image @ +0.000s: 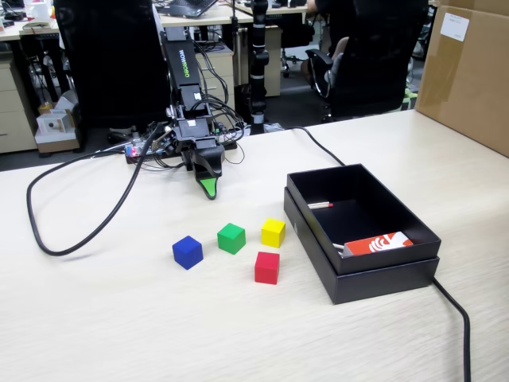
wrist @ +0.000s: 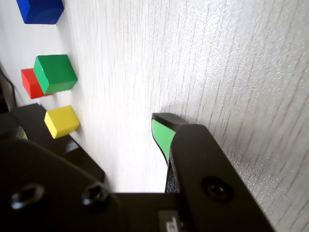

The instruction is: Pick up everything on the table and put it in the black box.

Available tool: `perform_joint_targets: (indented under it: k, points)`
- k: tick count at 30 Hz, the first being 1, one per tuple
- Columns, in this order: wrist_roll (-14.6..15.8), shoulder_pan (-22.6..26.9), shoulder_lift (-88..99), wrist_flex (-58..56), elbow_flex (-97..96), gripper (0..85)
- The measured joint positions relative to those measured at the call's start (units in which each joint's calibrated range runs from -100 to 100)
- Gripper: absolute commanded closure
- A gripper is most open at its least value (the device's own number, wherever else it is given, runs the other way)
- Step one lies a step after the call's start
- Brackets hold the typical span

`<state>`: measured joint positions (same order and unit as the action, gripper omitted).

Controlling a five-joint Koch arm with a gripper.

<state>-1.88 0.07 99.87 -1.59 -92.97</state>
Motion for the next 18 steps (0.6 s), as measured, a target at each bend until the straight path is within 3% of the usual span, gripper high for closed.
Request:
perform_joint_targets:
  k: [18]
  points:
    - [0.0,-0.1,0.1,0.1,-1.2,35.2]
